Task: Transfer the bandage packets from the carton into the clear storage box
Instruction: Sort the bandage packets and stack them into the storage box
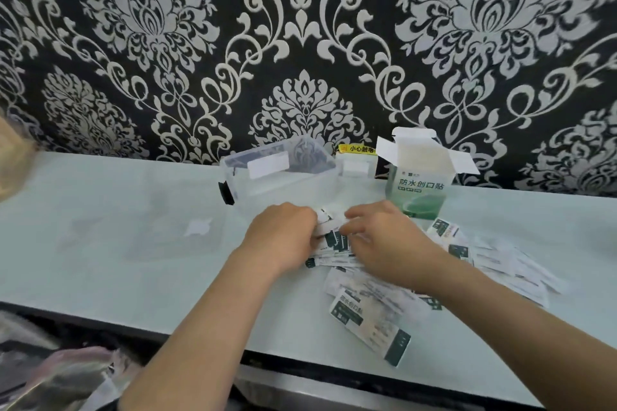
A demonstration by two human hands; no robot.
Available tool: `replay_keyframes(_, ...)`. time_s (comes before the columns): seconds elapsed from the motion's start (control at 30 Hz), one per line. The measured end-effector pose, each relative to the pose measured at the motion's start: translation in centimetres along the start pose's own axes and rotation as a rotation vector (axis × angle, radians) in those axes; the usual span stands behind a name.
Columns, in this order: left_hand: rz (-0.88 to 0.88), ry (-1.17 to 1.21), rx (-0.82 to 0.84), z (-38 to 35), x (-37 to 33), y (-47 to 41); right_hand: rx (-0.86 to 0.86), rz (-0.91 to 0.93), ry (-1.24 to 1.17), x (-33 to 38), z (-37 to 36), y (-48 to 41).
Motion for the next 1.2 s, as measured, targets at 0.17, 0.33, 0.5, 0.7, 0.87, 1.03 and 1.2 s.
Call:
replay_keyframes(0.17,0.024,-0.055,-0.102,0.9,-0.4,0.0,-0.005,0.053,0.216,-0.4,-1.6,0.5)
replay_keyframes(0.33,0.102,0.02,-0.302,2.4,0.2,0.3,-0.118,0.032,0.158,-0.3,-0.9,0.0)
replay_keyframes(0.5,0.233,1.343,-0.067,3.5,0.1,0.9,-0.413,-0.236,-0.905,-1.3,1.6,0.4)
replay_keyframes(0.7,0.215,1.618,0.234,2.0,-2.0,0.9,-0.478,-0.365,-1.312,-1.6,1.1,0.9)
replay_keyframes(0.87,0.212,1.624,0.248,1.8,-2.0,0.7,-0.558,-0.459,-1.26,-2.5,1.3,1.2)
replay_keyframes(1.03,0.266,1.676,0.269,1.4,-1.5,0.4,-0.605,-0.492,-1.231,-3.2,1.5,1.5)
replay_keyframes(1.2,0.314,1.722,0.355,0.9,-1.6,0.4,-0.628,-0.363,-1.195,-2.5,2.3,1.4)
Point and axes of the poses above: each hand's wrist, its own y-axis away from the middle knuckle, its own z-axis out of the back of the hand, x = y × z, the point moved 5 cm from there along -y, towards the middle knuckle, and after that the axes turned 14 degrees about z, right-handed, at the moved point
